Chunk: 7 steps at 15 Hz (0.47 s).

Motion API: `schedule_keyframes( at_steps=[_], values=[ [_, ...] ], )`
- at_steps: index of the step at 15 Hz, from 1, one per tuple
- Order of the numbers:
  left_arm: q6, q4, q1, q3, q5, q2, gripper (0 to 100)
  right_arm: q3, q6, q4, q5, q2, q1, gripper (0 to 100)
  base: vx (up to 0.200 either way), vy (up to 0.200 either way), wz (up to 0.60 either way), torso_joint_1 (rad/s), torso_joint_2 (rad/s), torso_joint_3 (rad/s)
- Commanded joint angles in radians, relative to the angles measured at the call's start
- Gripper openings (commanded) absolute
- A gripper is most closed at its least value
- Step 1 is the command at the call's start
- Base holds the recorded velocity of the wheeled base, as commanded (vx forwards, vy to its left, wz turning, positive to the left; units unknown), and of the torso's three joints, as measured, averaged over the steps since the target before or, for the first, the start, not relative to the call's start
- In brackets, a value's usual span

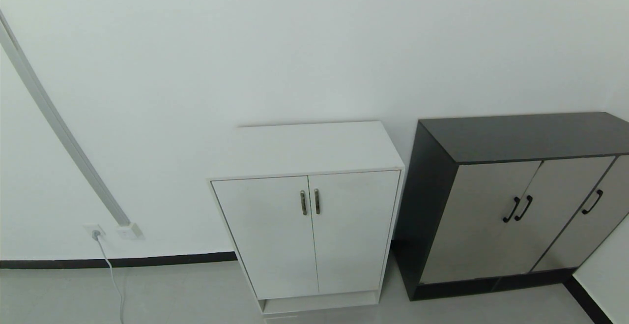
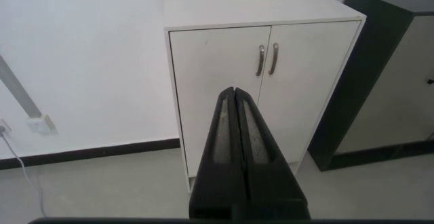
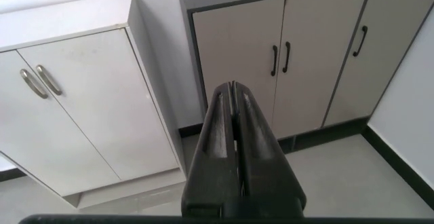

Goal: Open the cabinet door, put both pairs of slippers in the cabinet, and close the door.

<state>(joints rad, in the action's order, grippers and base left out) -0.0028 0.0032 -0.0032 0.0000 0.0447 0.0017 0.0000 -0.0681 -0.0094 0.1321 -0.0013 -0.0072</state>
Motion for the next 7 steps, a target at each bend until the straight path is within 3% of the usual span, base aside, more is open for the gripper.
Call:
schedule_keyframes(
  at_steps=[1, 7],
  values=[
    [0.0, 0.0, 0.0, 0.0, 0.0, 0.0, 0, 0.0, 0.001, 0.0, 0.0, 0.001, 0.0, 0, 0.0, 0.0, 0.0, 0.0, 0.0, 0.0],
    [0.0, 0.0, 0.0, 0.0, 0.0, 0.001, 0, 0.0, 0.001, 0.0, 0.0, 0.001, 0.0, 0, 0.0, 0.0, 0.0, 0.0, 0.0, 0.0]
  ],
)
